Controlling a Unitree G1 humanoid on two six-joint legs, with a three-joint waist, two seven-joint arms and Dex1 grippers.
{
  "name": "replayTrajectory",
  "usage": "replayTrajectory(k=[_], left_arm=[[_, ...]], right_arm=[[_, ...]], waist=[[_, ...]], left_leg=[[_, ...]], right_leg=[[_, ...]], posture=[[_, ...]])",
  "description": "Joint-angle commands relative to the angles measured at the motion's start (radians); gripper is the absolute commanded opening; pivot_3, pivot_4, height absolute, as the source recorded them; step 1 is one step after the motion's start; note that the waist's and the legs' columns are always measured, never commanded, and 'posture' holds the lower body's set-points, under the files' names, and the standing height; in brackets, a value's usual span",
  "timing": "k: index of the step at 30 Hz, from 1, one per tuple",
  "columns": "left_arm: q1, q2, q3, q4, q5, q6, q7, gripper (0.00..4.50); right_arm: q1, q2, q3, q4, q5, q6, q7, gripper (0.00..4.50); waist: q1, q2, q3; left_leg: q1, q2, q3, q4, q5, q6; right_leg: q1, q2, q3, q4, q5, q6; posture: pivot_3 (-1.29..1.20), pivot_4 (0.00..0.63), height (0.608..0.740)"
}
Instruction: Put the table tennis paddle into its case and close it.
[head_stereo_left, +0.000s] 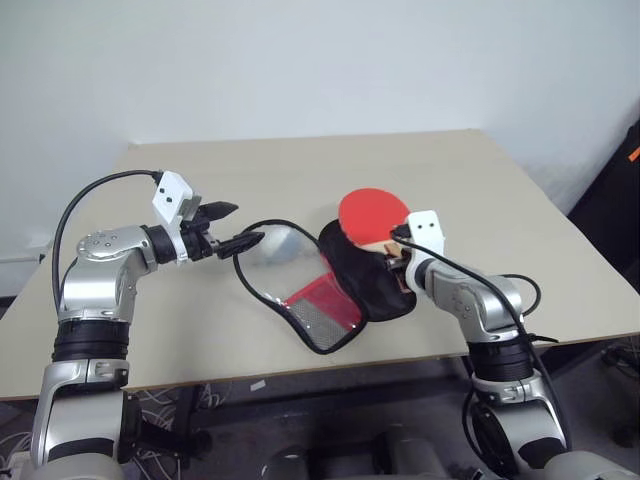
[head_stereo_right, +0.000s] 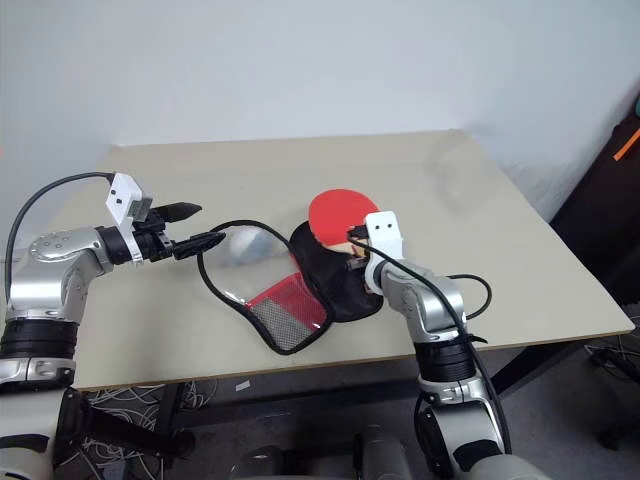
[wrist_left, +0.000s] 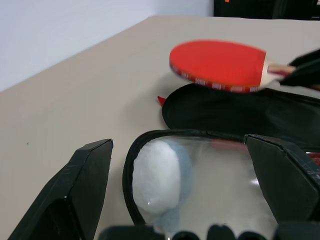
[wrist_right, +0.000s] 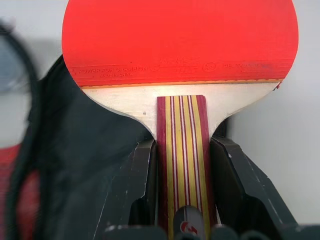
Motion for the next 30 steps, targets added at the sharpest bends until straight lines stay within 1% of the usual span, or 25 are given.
replayTrajectory(k=[1,11,20,30], left_arm=[[-0.007,0.012,0.028,-0.046,-0.016,0.006,0.008,4.5],[0.004,0.018,0.039,-0.077,-0.023,0.035,0.015,4.5],[0.013,0.016,0.044,-0.088,-0.025,0.041,0.024,4.5],[0.018,0.015,0.052,-0.082,-0.022,0.033,0.02,4.5]], right_arm=[[0.002,0.027,0.025,-0.019,-0.009,-0.01,-0.003,1.22],[0.017,0.076,0.052,0.069,-0.04,-0.046,-0.009,1.22],[-0.009,0.066,0.038,0.116,-0.071,-0.086,-0.02,1.22],[0.024,0.041,0.074,0.086,-0.077,-0.064,-0.003,1.22]], waist=[[-0.001,0.0,0.0],[-0.002,0.0,0.0],[-0.002,-0.001,0.0],[-0.002,-0.001,-0.001]], left_leg=[[0.0,0.0,0.0,0.0,0.0,0.0],[-0.001,0.0,0.0,-0.002,0.0,-0.001],[-0.001,0.0,0.0,-0.002,0.0,-0.001],[-0.001,0.0,0.0,-0.002,0.0,-0.001]], right_leg=[[0.0,0.0,0.0,0.0,0.0,0.0],[0.0,0.001,-0.002,-0.003,0.0,0.0],[0.001,0.001,-0.002,-0.003,0.0,0.0],[0.001,0.0,-0.003,-0.003,0.0,0.0]], posture=[[0.0,0.0,0.74],[0.0,0.0,0.74],[0.0,0.0,0.74],[0.0,0.0,0.74]])
